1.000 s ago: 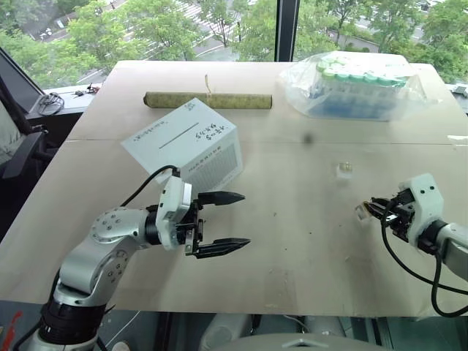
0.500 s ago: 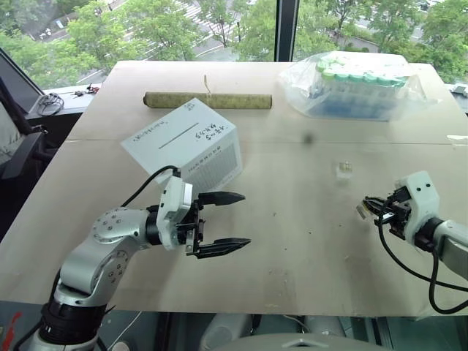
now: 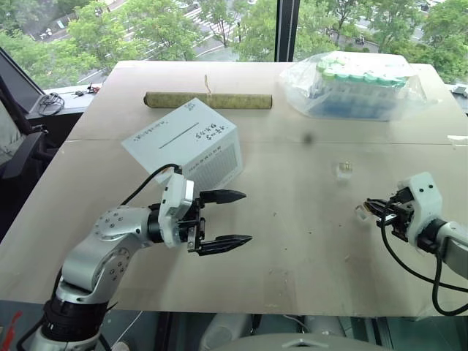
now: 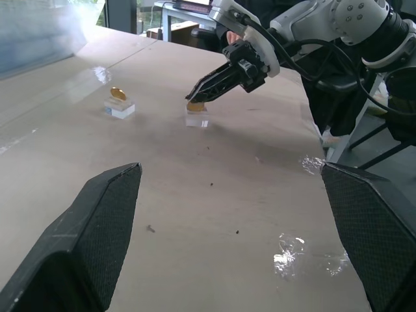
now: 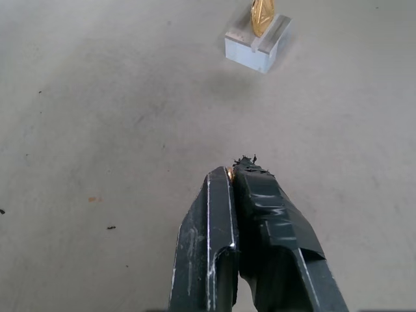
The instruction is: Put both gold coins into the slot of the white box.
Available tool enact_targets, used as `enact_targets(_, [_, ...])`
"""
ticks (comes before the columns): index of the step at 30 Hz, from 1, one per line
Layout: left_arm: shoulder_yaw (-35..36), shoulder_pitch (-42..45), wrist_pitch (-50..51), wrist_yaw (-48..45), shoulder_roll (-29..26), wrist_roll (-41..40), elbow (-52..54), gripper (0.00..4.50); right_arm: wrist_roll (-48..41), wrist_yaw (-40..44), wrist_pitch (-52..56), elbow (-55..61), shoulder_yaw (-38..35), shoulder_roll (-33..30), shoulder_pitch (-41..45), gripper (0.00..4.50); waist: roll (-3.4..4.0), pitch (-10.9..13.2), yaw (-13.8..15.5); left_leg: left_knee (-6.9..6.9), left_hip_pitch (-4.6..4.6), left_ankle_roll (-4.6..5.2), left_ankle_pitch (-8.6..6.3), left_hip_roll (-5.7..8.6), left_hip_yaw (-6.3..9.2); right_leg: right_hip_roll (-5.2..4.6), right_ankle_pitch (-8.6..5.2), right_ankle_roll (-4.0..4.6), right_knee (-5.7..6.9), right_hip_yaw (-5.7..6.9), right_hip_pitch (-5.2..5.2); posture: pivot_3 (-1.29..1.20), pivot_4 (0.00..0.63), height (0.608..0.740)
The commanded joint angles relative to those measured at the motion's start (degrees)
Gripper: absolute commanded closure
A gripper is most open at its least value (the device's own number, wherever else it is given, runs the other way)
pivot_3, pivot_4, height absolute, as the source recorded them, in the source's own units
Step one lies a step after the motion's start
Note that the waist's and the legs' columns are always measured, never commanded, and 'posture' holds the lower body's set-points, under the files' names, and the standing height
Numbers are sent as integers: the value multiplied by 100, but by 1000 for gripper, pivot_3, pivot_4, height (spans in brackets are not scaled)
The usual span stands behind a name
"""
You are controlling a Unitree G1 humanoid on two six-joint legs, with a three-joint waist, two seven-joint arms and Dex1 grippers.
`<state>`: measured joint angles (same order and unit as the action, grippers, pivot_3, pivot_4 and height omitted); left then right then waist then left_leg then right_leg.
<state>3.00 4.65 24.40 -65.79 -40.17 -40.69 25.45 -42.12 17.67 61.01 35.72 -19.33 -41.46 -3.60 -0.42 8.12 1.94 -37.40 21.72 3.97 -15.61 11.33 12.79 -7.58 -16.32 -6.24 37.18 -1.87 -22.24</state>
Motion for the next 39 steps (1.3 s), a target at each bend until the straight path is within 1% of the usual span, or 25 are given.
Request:
enact_targets(1, [-4, 120, 25, 39, 32, -89, 44, 0, -77, 20, -2, 234, -213, 28, -7, 4399, 0, 0, -1, 0, 0, 0, 0, 0, 0, 0, 0, 0, 0, 0, 0, 0, 150, 740])
enact_targets(5, [3, 169, 91, 86, 39, -123, 73, 0, -151, -43, 32, 255, -274, 94, 31, 4399, 0, 0, 0, -2, 0, 0, 0, 0, 0, 0, 0, 0, 5, 0, 0, 0, 150, 740])
enact_targets(8, [20, 223, 331, 261, 54, -286, 152, 0, -274, -10, 44, 263, -433, 109, 34, 4399, 0, 0, 0, -2, -1, 0, 0, 0, -2, 0, 0, 0, 7, -3, -1, 0, 150, 740])
enact_targets(13, [118, 562, 1167, 782, 117, -1023, 203, 0, -786, 164, 14, 376, -920, 142, 28, 4399, -1, 0, 16, -6, -1, 0, 0, 0, -1, 0, 0, 0, 16, -2, -1, 0, 150, 740])
enact_targets(14, [139, 646, 1332, 872, 127, -1191, 201, 0, -977, 201, 20, 418, -1048, 145, 33, 4399, -1, 0, 17, -8, 0, 0, 0, 0, 0, 0, 0, 0, 19, -2, -1, 0, 150, 740])
enact_targets(16, [184, 851, 1738, 1072, 147, -1649, 168, 0, -1647, 184, 93, 492, -1359, 172, 118, 4399, -1, 0, 13, -10, -1, 0, 0, 1, -1, 0, 0, 0, 23, -3, -2, 0, 150, 740])
enact_targets(19, [236, 1142, 2240, 1251, 197, -2358, 85, 0, -3064, -111, 66, 553, -1593, 111, 302, 4399, -1, 0, -10, -12, -2, 0, 0, 1, -4, 0, 0, 0, 26, -7, -2, 0, 150, 740])
enact_targets(20, [224, 1270, 2384, 1348, 250, -2546, 42, 506, -3632, -324, -35, 577, -1566, 27, 391, 4500, -1, 0, -24, -13, -2, 0, 0, 1, -4, 0, 0, 0, 27, -9, -2, 0, 150, 740])
enact_targets(22, [209, 1447, 2577, 1510, 322, -2784, -17, 930, -4399, -695, -210, 596, -1480, -161, 499, 4500, -2, 0, -60, -15, -3, 0, 0, 0, -4, -1, 0, 0, 29, -9, -1, 0, 150, 740])
enact_targets(23, [211, 1499, 2642, 1566, 344, -2858, -32, 1627, -4647, -847, -289, 600, -1435, -259, 517, 4500, -2, 0, -76, -16, -2, 0, 0, 0, -4, -1, 0, 0, 29, -8, -1, 0, 150, 740])
enact_targets(24, [176, 1702, 2763, 1737, 470, -3048, -144, 1885, -5058, -1039, -456, 692, -1258, -426, 694, 4500, -4, 0, -92, -17, -2, 0, 0, 0, -4, -2, 0, 0, 28, -8, 0, 0, 150, 740])
enact_targets(26, [80, 2102, 2986, 1988, 687, -3302, -400, 1885, -5839, -1432, -828, 835, -894, -742, 1074, 4500, -7, 2, -112, -21, -2, 0, 0, 2, -5, -2, 0, 0, 29, -8, 0, 0, 150, 740])
enact_targets(27, [37, 2271, 3077, 2039, 791, -3381, -527, 1885, -6053, -1548, -941, 886, -730, -900, 1244, 4500, -9, 1, -113, -40, 4, 0, 0, 1, -4, -2, 0, -1, 38, -3, 0, 0, 150, 740])
enact_targets(33, [-194, 2624, 3250, 1973, 1122, -3266, -803, 1885, -6675, -1940, -1456, 971, -73, -1503, 1876, 4500, -29, 4, -124, -54, 8, 0, 0, 2, -6, -2, 0, -1, 38, -2, 2, 0, 150, 740])
enact_targets(39, [-231, 2777, 3311, 1980, 1419, -3314, -955, 1885, -6869, -2007, -1726, 963, 376, -1722, 2334, 4500, -36, 8, -110, -72, 19, 0, 0, 3, 2, -2, 0, -1, 43, 12, 1, 0, 150, 740])
